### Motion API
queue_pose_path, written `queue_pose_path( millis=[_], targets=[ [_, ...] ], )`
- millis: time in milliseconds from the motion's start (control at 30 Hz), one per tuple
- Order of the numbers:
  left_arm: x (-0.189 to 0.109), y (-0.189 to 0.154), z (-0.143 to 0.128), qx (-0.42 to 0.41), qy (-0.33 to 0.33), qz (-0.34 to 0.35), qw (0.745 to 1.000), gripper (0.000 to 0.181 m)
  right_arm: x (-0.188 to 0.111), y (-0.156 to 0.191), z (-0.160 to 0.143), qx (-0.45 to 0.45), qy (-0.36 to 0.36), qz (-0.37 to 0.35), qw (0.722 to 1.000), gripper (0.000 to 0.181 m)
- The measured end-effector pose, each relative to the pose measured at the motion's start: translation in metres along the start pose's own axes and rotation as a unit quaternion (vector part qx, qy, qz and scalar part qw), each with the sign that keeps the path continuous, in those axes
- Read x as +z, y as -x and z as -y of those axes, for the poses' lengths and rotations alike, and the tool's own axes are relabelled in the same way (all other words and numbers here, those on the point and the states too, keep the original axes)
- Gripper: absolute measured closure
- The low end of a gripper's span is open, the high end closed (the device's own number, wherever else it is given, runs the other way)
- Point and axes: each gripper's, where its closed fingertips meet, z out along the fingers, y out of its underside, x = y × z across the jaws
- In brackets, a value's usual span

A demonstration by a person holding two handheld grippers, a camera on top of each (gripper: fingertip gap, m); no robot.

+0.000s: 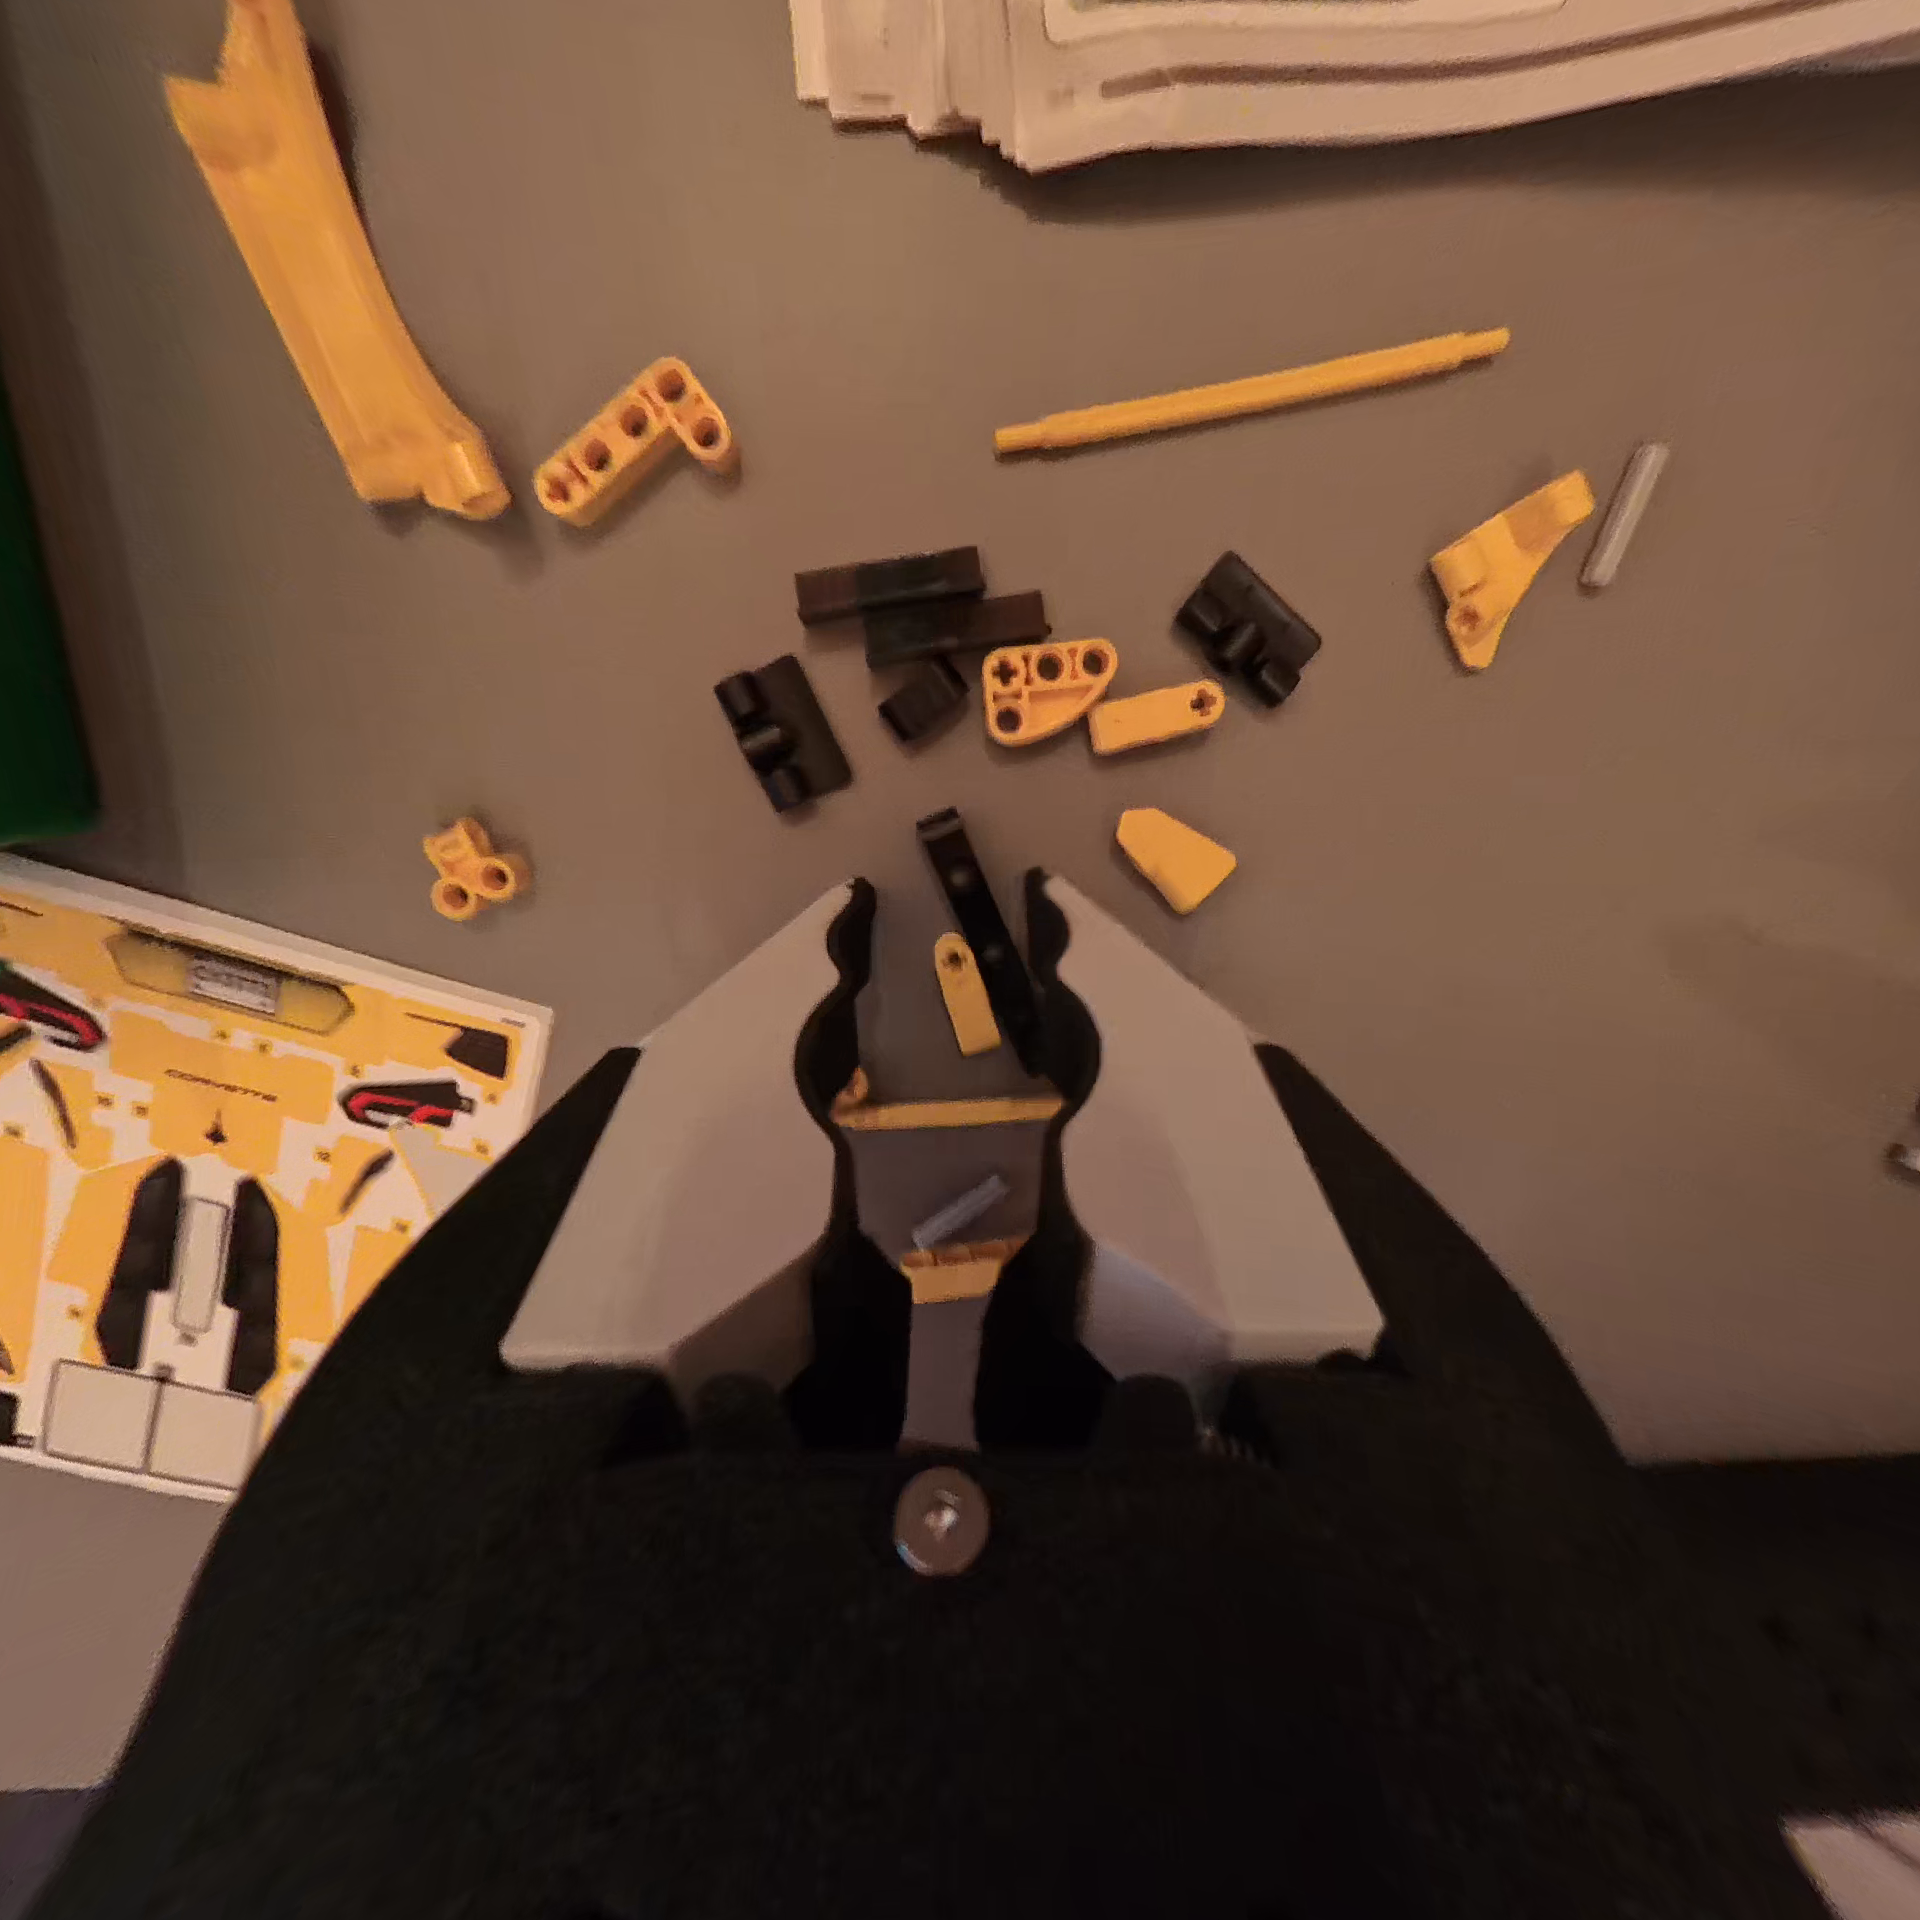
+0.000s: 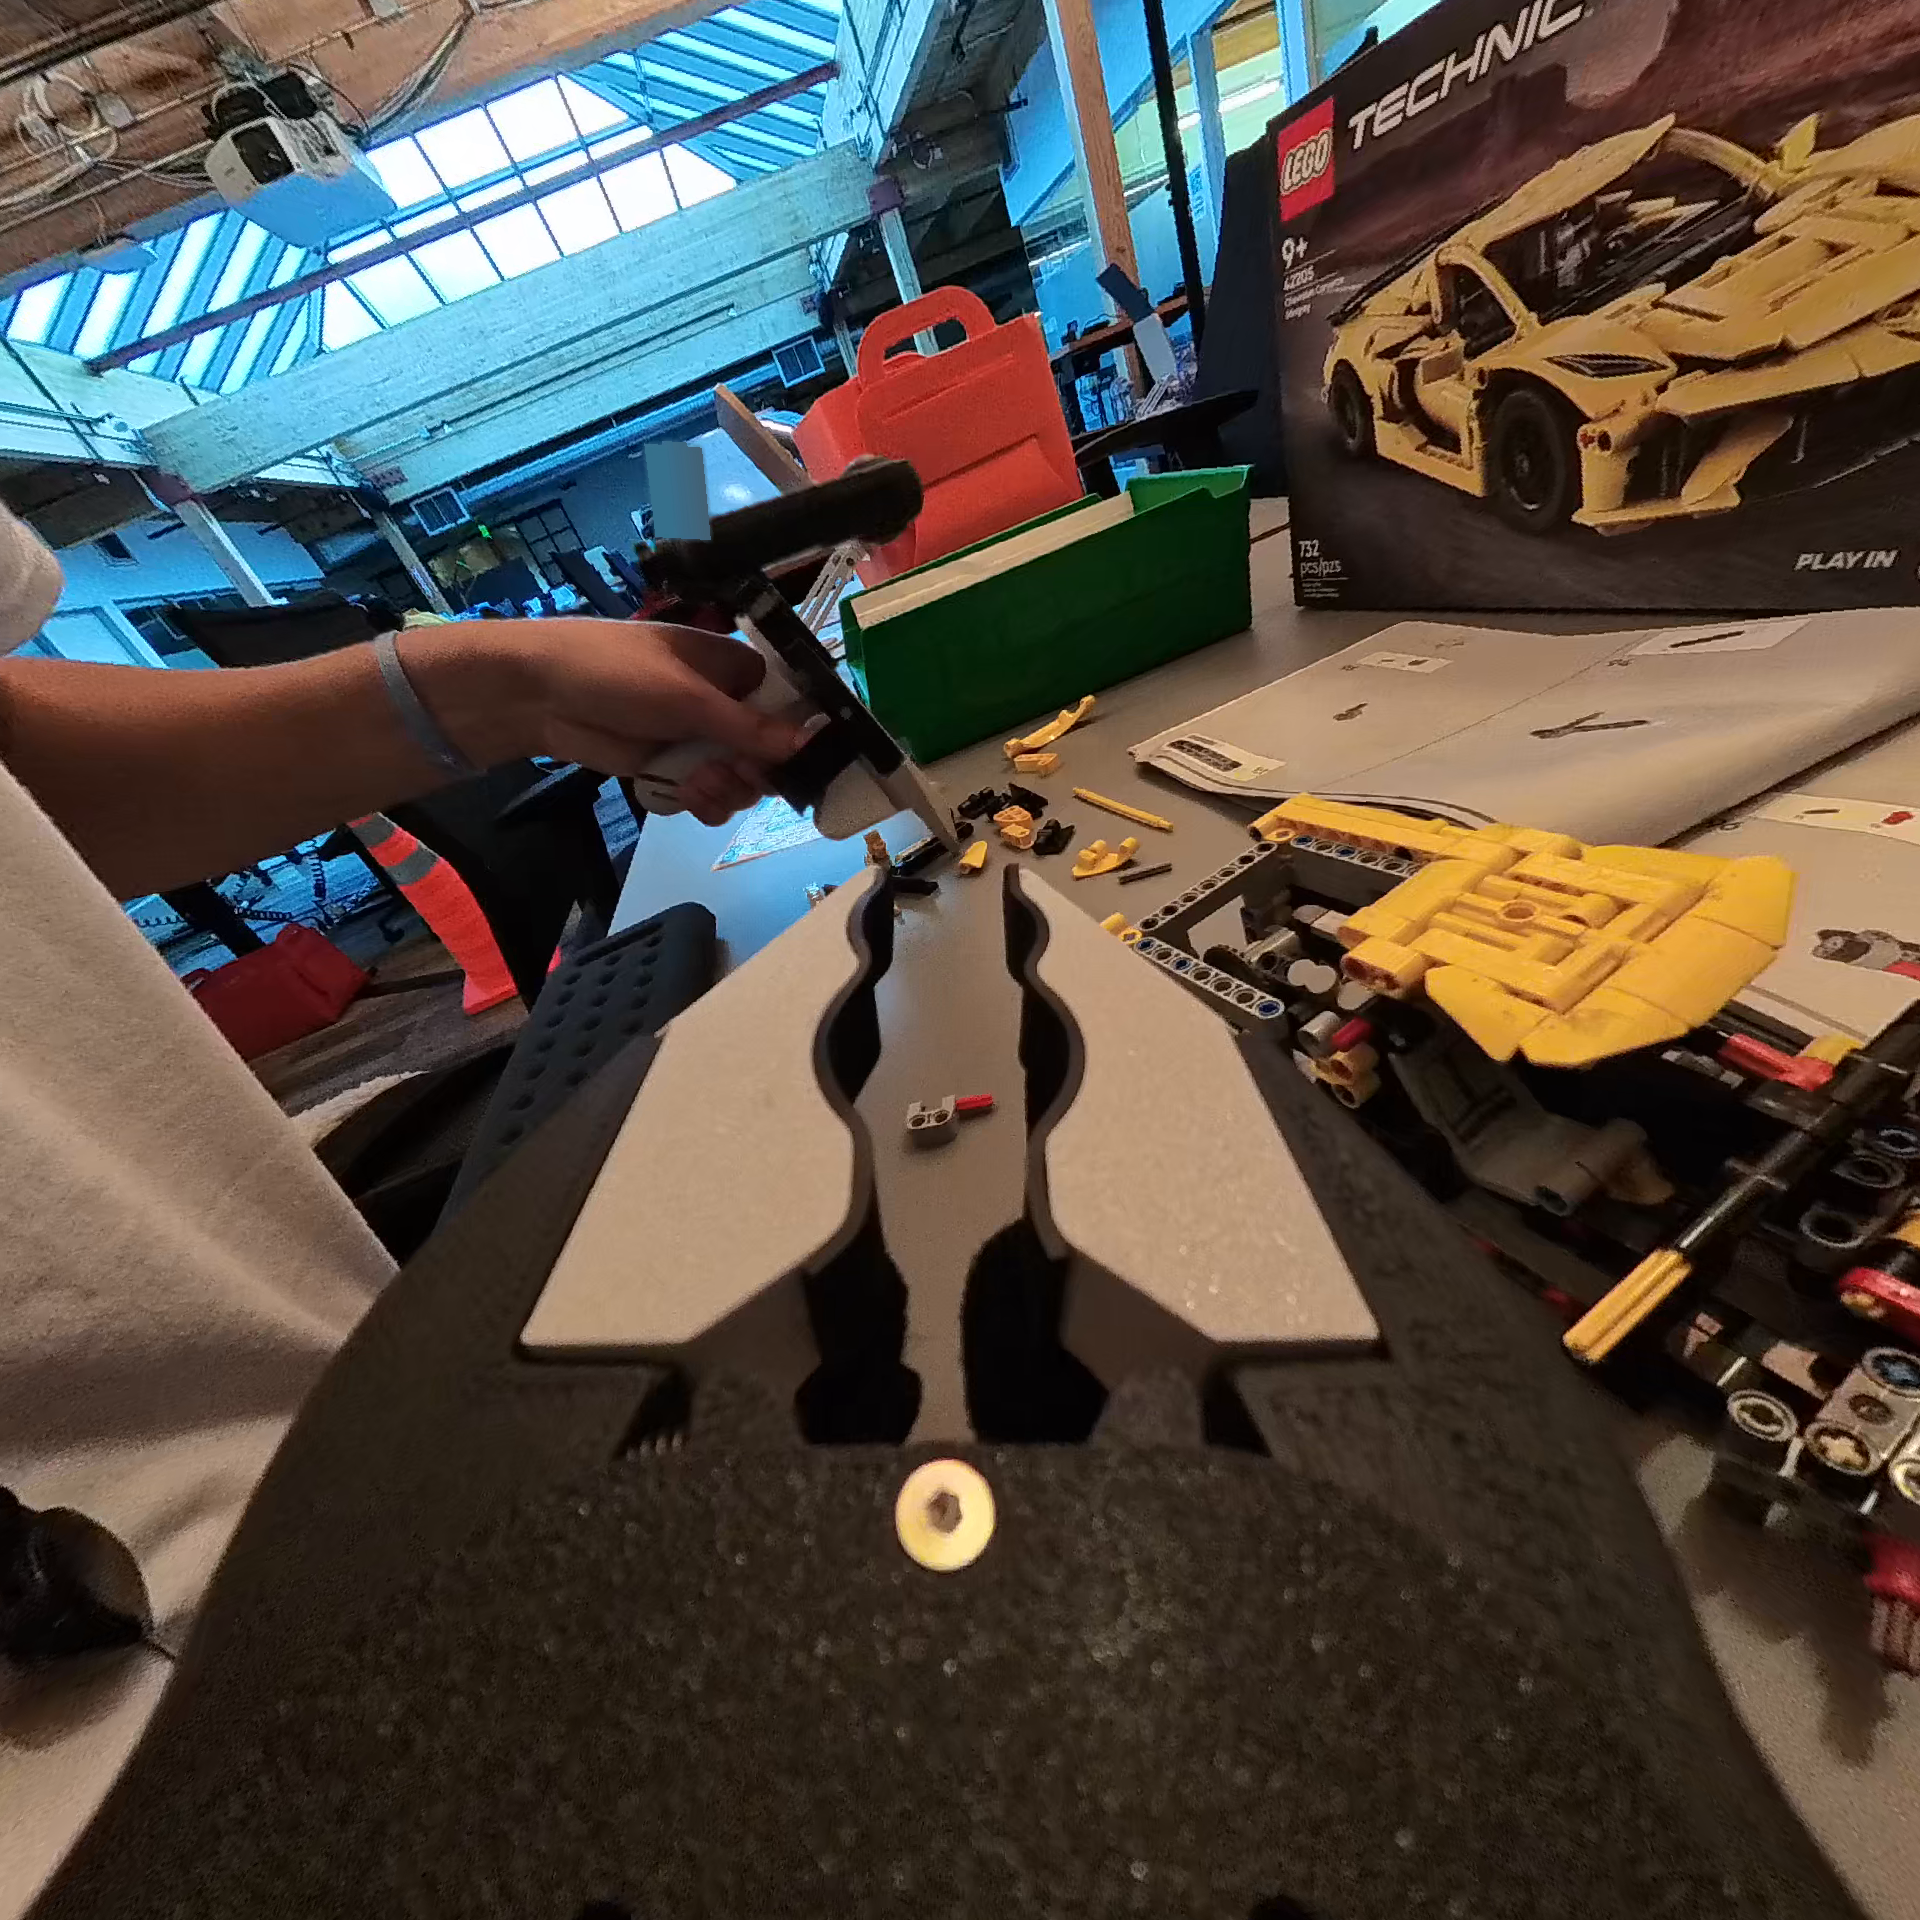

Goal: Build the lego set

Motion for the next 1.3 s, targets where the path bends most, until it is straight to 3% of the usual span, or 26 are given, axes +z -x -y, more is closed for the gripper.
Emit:
queue_pose_path(
  millis=[67,200,300,367,467,567,700,867,1000,1300],
  targets=[
    [0.001,0.003,0.003,0.011,-0.002,0.017,1.0,0.17,-0.001,0.0,0.0,-0.002,0.0,-0.001,1.0,0.161],
    [-0.002,0.005,0.004,0.025,0.011,0.0,1.0,0.173,-0.003,0.0,0.003,-0.001,-0.006,-0.002,1.0,0.161],
    [-0.017,-0.002,0.016,0.105,0.003,-0.025,0.994,0.174,-0.004,0.001,0.005,0.001,-0.012,-0.001,1.0,0.161],
    [-0.037,-0.016,0.039,0.187,-0.028,-0.061,0.98,0.174,-0.003,0.002,0.006,0.001,-0.013,0.001,1.0,0.161],
    [-0.062,-0.05,0.084,0.332,-0.065,-0.139,0.931,0.174,-0.001,0.005,0.005,-0.003,-0.009,0.006,1.0,0.161],
    [-0.046,-0.071,0.098,0.46,0.004,-0.205,0.864,0.174,0.002,0.008,0.001,-0.014,0.002,0.006,1.0,0.161],
    [-0.003,-0.066,0.122,0.584,0.08,-0.186,0.786,0.174,0.004,0.011,-0.004,-0.025,0.015,0.006,1.0,0.161],
    [0.02,-0.063,0.13,0.663,0.126,-0.173,0.717,0.174,0.008,0.01,-0.011,-0.04,0.035,0.001,0.999,0.161],
    [0.032,-0.059,0.123,0.68,0.165,-0.165,0.695,0.174,0.009,0.008,-0.014,-0.04,0.042,-0.002,0.998,0.161],
    [0.044,-0.061,0.121,0.66,0.182,-0.191,0.704,0.174,0.011,0.004,-0.015,-0.027,0.042,0.0,0.999,0.161]
  ],
)
